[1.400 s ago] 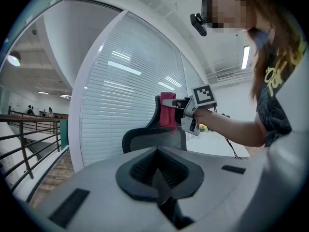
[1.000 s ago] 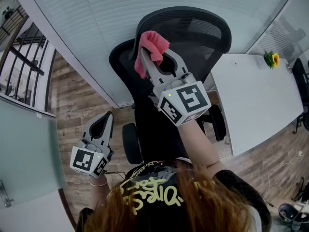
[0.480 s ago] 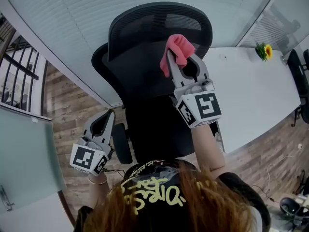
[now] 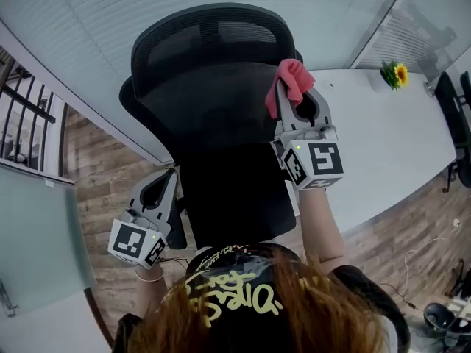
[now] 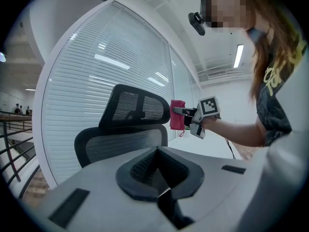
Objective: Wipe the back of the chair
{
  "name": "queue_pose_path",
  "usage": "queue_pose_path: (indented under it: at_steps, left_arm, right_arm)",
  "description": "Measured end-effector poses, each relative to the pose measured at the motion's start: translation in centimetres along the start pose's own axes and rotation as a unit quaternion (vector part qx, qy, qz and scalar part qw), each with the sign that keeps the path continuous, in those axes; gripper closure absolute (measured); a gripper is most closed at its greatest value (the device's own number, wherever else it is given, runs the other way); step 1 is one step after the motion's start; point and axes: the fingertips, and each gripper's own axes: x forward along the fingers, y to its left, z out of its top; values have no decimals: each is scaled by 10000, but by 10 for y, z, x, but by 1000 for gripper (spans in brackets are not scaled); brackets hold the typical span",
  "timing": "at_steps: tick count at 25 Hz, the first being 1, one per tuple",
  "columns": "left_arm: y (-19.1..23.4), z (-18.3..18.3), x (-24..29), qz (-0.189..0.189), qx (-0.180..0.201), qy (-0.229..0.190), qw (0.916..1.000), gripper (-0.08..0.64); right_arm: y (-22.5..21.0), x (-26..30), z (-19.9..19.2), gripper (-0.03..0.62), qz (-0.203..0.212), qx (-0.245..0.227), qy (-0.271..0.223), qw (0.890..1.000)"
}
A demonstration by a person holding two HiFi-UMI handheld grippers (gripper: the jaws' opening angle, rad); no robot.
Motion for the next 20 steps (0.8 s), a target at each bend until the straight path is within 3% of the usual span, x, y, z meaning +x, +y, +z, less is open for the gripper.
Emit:
queue_pose_path:
  at_steps: [9, 20]
  left_arm:
    - [-20, -1, 8, 263, -67, 2, 9996, 566]
    - [-26, -4, 4, 579, -116, 37, 9982, 566]
  right_arm:
    - [-36, 1, -14, 526, -31, -282, 177, 9994]
    - [-31, 17, -28, 526, 226, -449, 313, 9982]
